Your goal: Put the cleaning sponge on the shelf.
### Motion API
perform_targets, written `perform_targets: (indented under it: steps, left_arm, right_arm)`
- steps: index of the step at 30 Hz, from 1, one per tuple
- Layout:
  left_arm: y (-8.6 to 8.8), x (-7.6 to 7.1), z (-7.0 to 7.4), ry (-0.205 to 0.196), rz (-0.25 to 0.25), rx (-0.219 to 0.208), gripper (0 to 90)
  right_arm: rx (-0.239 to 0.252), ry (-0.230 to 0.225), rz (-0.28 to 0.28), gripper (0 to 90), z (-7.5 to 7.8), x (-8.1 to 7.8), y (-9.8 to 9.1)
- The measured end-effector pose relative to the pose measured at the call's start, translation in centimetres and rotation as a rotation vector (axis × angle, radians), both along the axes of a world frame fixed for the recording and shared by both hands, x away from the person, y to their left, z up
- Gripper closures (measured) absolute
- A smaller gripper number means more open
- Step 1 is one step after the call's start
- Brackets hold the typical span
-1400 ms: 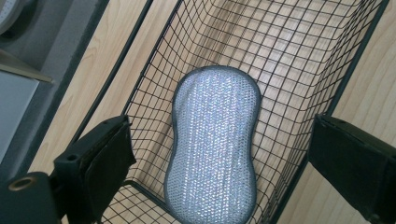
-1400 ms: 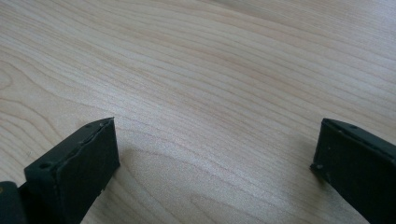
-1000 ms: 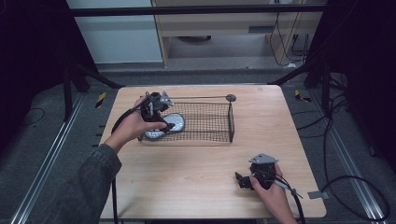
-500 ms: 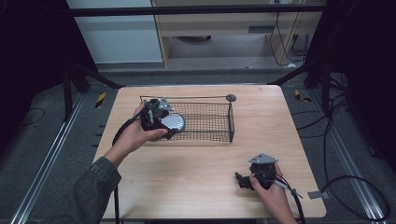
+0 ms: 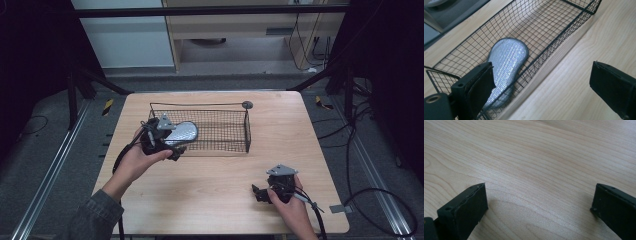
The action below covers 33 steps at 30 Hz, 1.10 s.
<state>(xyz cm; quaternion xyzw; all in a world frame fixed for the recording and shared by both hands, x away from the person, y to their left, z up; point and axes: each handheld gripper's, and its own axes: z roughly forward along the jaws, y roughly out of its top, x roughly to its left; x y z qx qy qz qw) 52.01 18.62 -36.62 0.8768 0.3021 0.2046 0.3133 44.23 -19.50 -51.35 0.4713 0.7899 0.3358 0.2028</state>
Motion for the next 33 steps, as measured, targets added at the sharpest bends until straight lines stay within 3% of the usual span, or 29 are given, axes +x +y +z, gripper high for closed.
perform_targets:
  steps: [2, 5, 8, 13, 24, 29, 33]
  left_arm:
    - [0.5, -0.6, -0.3, -0.012, 0.011, 0.011, 4.9]
    - [1.2, -1.6, -1.0, 0.000, 0.021, -0.014, 5.0]
    - [1.8, -2.5, -1.5, -0.015, 0.038, -0.012, 5.1]
    - [2.9, -3.6, -2.4, -0.003, 0.072, -0.061, 5.3]
    - [5.0, -5.5, -5.6, 0.033, 0.138, -0.084, 5.5]
    - [6.2, -5.9, -7.5, 0.061, 0.169, -0.058, 5.6]
    - [7.2, -5.3, -8.9, 0.082, 0.208, -0.033, 5.6]
  right_arm:
    - [-0.001, -0.001, 0.001, 0.4, 0.0, 0.0, 0.0]
    - [0.000, 0.000, 0.000, 0.4, 0.0, 0.0, 0.0]
    - [0.000, 0.000, 0.000, 0.4, 0.0, 0.0, 0.0]
    - [0.000, 0.000, 0.000, 0.4, 0.0, 0.0, 0.0]
    - [0.000, 0.000, 0.000, 0.4, 0.0, 0.0, 0.0]
    - [0.000, 0.000, 0.000, 0.4, 0.0, 0.0, 0.0]
    - [0.000, 0.000, 0.000, 0.4, 0.0, 0.0, 0.0]
